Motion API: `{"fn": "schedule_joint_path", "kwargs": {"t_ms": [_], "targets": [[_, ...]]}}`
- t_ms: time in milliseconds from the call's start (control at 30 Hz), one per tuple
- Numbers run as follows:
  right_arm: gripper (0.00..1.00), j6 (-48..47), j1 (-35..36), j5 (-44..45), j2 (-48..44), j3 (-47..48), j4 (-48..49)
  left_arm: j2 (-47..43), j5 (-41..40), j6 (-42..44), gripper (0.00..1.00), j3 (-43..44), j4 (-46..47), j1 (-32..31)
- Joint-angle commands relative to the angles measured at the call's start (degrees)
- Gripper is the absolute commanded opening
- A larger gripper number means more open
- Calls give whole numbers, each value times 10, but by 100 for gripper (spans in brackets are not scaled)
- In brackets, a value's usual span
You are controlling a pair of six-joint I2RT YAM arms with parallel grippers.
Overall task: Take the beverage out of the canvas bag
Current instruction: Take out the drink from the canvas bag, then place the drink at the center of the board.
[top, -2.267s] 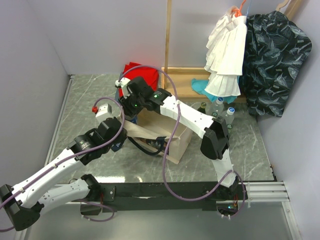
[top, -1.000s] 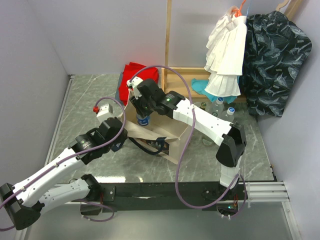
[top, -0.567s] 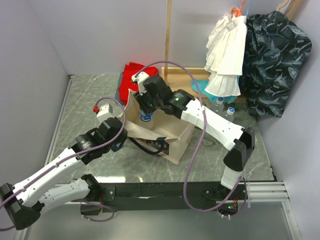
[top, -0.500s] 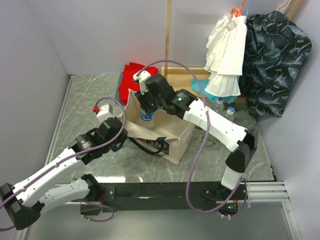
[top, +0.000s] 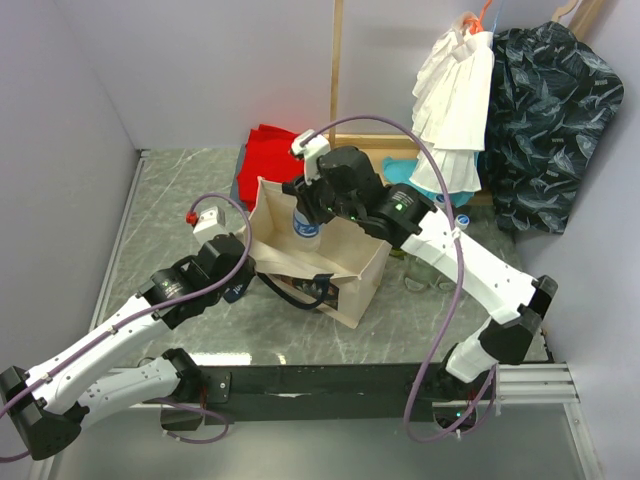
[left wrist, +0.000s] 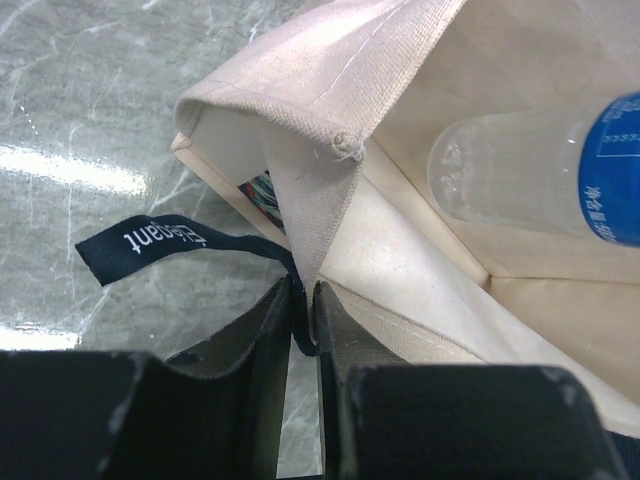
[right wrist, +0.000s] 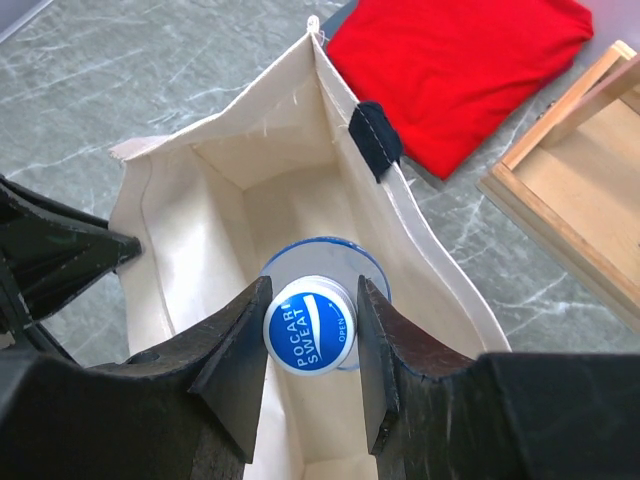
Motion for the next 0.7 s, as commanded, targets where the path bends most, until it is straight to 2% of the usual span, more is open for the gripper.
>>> {"fn": "schedule_joint_path", "kwargs": {"t_ms": [0,667], "targets": [[0,-6,3,22,-58,11,80,1,1,13,21,12,16,-1],[0,-15,4,48,-136,1,78,12,5,17,20,15,22,-1]]}}
